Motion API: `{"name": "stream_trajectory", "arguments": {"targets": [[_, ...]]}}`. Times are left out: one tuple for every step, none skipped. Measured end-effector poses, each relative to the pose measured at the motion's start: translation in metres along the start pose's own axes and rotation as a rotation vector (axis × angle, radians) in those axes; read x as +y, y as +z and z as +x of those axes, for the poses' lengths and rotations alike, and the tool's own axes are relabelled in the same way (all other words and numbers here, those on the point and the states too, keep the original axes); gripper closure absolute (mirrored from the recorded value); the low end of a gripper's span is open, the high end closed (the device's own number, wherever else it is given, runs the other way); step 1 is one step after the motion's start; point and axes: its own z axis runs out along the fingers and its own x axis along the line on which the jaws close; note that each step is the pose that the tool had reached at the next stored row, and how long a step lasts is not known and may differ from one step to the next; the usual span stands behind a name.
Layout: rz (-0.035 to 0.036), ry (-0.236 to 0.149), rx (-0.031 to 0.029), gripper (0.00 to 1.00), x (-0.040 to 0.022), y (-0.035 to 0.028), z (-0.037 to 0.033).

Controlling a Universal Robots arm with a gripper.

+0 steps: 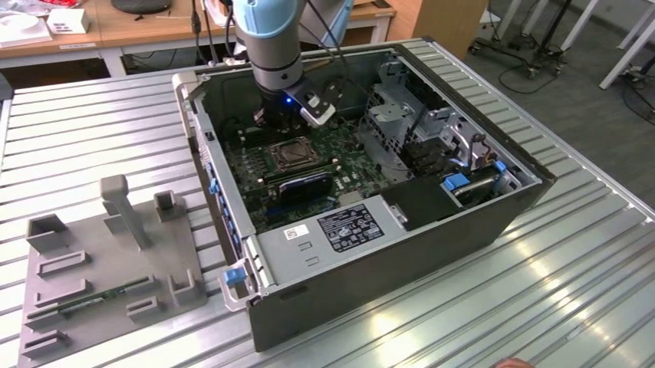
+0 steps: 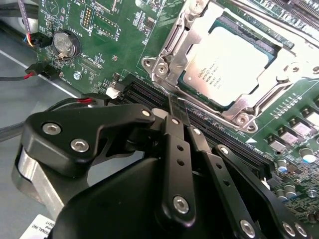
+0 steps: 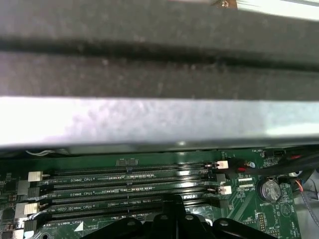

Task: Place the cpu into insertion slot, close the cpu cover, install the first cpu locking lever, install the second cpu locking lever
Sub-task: 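Install the first cpu locking lever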

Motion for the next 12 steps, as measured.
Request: {"name": "stream_trajectory", "arguments": {"targets": [[0.0002, 0.000, -0.0004, 0.89, 0.0000, 0.0002, 0.0001], [0.0004, 0.000, -0.0009, 0.89, -0.0001, 0.0004, 0.0002], [0.0008, 0.000, -0.0013, 0.89, -0.0002, 0.0006, 0.0003], [0.0008, -0.001, -0.0025, 0.89, -0.0002, 0.0011, 0.0002], [0.0006, -0.001, -0.0027, 0.89, -0.0002, 0.0013, 0.0004], [0.0009, -0.001, -0.0029, 0.89, -0.0003, 0.0014, 0.0005], [0.0011, -0.001, -0.0032, 0.89, -0.0003, 0.0014, 0.0006], [0.0013, -0.001, -0.0035, 0.89, -0.0003, 0.0014, 0.0006], [0.0013, -0.001, -0.0037, 0.89, -0.0003, 0.0014, 0.0006], [0.0013, -0.001, -0.0038, 0.89, -0.0003, 0.0014, 0.0006], [0.0012, -0.001, -0.0038, 0.89, -0.0004, 0.0014, 0.0006], [0.0005, -0.001, -0.0039, 0.89, -0.0004, 0.0014, 0.0007]]}}
